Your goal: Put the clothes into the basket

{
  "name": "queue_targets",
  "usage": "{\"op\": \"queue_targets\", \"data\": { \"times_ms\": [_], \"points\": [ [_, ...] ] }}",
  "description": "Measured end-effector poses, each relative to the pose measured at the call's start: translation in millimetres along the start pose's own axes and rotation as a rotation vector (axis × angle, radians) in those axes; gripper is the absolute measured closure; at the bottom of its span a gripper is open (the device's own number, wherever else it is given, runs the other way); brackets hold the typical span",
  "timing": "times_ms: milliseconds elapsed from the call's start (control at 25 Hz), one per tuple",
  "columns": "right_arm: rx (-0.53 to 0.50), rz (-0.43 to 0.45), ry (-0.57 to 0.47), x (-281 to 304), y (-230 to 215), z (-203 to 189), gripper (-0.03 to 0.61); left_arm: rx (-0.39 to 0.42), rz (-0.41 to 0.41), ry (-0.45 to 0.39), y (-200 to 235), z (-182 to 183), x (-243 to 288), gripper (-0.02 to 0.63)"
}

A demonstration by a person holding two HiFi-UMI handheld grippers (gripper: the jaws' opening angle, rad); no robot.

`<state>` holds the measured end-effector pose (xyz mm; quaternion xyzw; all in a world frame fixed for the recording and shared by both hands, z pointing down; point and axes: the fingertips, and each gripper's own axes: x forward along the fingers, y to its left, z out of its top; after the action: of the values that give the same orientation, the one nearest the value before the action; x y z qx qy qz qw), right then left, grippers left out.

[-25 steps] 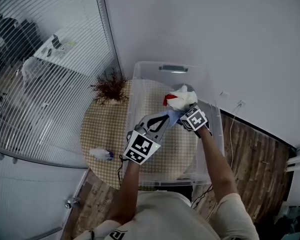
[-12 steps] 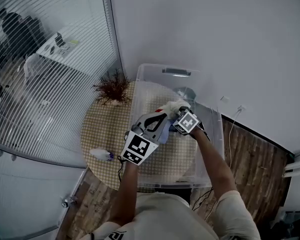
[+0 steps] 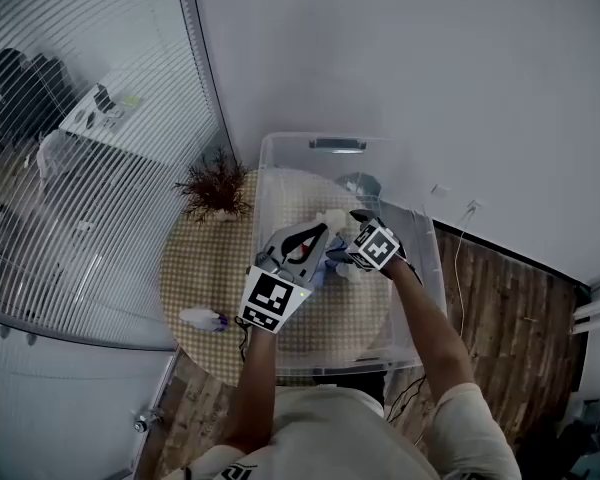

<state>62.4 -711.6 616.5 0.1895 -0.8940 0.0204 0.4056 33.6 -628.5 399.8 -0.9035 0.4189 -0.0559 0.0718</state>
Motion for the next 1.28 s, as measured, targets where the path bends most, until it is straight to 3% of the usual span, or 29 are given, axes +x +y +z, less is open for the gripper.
{"op": "queue_targets", "data": {
  "times_ms": [160, 360, 400, 520, 760, 1120, 1280],
  "points": [
    [-0.036, 0.005, -0.034, -4, 8, 3, 0.077, -0.011, -0.02, 0.005, -9, -2, 0, 0.603],
    [0.022, 0.002, -0.165, -8, 12, 19, 0.096, -0.027, -0.014, 0.033, -10, -10, 2, 0.603],
    [0.018, -0.017, -0.181, -10, 12, 21, 0.131, -0.037, -0.017, 0.031, -10, -11, 1, 0.603],
    [0.025, -0.084, -0.232, -16, 4, 31, 0.343, -0.057, -0.02, 0.022, -9, -9, -3, 0.603],
    [0.071, -0.122, -0.305, -26, 1, 45, 0.535, -0.062, -0.026, 0.023, -10, -10, -8, 0.603],
    [0.144, -0.115, -0.515, -71, 13, 79, 0.56, -0.048, -0.051, 0.009, -15, -5, -5, 0.603],
    [0.14, -0.13, -0.556, -91, 27, 87, 0.56, -0.073, -0.069, 0.005, -15, -8, -8, 0.603]
  ]
}}
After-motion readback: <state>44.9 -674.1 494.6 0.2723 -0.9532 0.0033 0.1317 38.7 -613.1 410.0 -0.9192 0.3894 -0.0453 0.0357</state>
